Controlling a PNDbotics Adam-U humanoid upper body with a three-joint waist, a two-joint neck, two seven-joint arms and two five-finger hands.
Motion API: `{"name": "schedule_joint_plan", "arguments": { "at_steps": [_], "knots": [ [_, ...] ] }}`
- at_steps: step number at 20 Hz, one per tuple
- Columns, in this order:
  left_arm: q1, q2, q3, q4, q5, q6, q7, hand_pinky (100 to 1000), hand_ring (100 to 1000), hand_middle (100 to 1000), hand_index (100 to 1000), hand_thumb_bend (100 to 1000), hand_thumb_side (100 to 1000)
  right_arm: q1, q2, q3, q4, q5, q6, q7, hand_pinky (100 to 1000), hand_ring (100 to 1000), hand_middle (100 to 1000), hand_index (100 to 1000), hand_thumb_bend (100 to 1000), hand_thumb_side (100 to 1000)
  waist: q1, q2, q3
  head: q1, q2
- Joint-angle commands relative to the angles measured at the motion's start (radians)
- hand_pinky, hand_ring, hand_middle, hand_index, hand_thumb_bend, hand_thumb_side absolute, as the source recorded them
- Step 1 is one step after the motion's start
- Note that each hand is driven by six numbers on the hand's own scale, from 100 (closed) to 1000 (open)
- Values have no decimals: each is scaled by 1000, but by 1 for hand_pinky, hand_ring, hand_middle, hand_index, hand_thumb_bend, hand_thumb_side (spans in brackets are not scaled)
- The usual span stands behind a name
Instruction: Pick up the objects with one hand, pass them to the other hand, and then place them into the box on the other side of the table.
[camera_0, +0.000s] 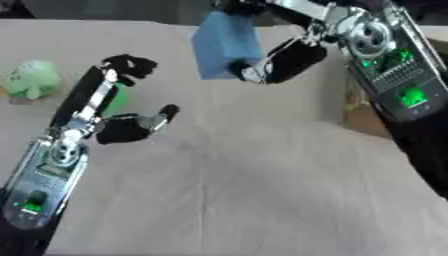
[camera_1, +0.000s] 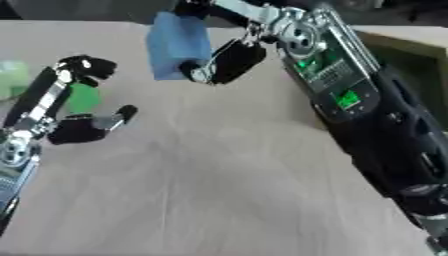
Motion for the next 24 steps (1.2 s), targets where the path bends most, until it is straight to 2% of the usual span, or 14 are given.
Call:
{"name": "schedule_joint_plan", "arguments": {
  "at_steps": [1,6,11,17,21,22,24],
  "knots": [
    [8,66,41,-34,16,17,32,710,725,673,797,480,292,25,-88,-93,-12,-39,46,-72,898,802,541,606,100,100,6,-14,-1,-24,-2],
    [47,129,90,-78,44,45,70,709,722,668,790,477,276,126,-203,-230,67,-112,101,-193,907,813,548,618,100,121,10,-8,-1,-55,-8],
    [75,157,132,-113,59,65,105,707,720,666,788,470,257,181,-273,-314,177,-167,109,-273,910,819,552,625,100,135,18,-4,-1,-97,-18],
    [90,185,163,-144,73,80,134,708,720,667,786,468,248,240,-332,-356,243,-188,96,-320,904,817,561,632,100,131,18,0,1,-133,-38],
    [92,194,185,-164,74,87,154,708,719,666,785,463,239,270,-348,-374,287,-180,94,-336,901,822,579,652,100,136,17,1,8,-172,-60],
    [93,195,190,-168,74,89,159,707,718,665,785,461,238,277,-352,-378,299,-176,94,-340,900,822,583,655,100,113,16,2,9,-177,-63],
    [95,198,197,-172,78,92,168,707,717,664,783,458,236,289,-357,-381,321,-167,89,-345,898,825,592,664,100,137,15,2,11,-182,-67]
  ]
}}
